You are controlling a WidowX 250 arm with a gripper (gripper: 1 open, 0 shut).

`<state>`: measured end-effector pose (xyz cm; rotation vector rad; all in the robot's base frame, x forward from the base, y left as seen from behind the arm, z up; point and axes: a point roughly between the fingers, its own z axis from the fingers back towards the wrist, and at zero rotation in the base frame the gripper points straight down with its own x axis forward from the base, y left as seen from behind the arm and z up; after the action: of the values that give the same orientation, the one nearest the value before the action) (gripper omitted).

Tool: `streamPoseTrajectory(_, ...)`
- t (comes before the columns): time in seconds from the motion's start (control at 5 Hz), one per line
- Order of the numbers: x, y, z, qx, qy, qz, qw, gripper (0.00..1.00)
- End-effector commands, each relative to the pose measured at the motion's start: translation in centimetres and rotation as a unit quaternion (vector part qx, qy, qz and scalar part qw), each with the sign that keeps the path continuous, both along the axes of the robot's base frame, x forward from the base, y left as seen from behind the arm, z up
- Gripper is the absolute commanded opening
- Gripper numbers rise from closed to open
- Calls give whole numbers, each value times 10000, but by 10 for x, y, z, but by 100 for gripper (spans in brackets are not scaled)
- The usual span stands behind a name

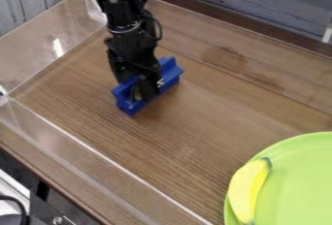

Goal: Put the blue object in the green plate

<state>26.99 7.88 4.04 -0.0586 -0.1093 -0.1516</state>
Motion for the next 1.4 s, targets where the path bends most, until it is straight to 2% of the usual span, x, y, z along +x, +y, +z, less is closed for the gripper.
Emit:
streamPoseTrajectory(0.0,11,3,9,71,-221,5,9997,0)
streamPoseTrajectory(1.2,24,-1,3,27,-289,13,9996,0)
